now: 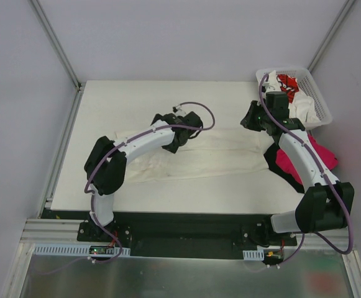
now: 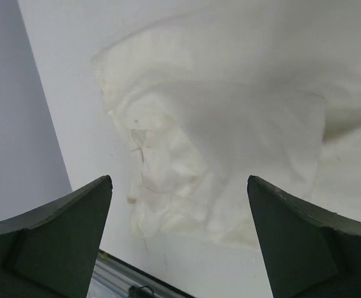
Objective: Fold and stack the t-shirts
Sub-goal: Fold the other side of the tshirt into a rectangle
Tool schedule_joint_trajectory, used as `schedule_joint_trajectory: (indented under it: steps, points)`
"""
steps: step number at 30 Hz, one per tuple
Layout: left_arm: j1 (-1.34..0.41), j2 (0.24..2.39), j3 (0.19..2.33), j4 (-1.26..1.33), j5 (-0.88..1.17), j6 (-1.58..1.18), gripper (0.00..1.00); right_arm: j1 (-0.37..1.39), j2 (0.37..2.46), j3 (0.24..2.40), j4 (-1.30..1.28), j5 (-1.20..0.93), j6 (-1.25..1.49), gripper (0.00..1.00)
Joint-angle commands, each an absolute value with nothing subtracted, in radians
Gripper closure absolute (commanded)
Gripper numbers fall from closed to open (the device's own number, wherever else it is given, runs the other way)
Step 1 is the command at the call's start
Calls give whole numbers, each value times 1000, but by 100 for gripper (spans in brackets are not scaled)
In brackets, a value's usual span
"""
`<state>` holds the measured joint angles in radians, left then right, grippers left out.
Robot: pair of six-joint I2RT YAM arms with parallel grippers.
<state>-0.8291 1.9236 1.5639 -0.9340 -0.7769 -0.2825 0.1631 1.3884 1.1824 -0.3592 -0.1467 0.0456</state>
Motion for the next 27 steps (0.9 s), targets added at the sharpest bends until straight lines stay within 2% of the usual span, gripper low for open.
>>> schedule_joint_trajectory:
  steps: [1, 9, 16, 27]
  points:
    - [-732, 1876, 1658, -1009, -896, -509, 11, 158, 1358, 1180, -319, -161, 52, 84]
    - [-494, 1878, 1727, -996, -783, -768, 15, 156, 1348, 1164, -322, -152, 44, 84]
    - [-327, 1873, 1606, -899, -580, -916, 18, 156, 1354, 1158, -319, -143, 35, 84]
    - [-250, 1833, 1393, -701, -426, -1005, 22, 150, 1373, 1157, -318, -147, 35, 85]
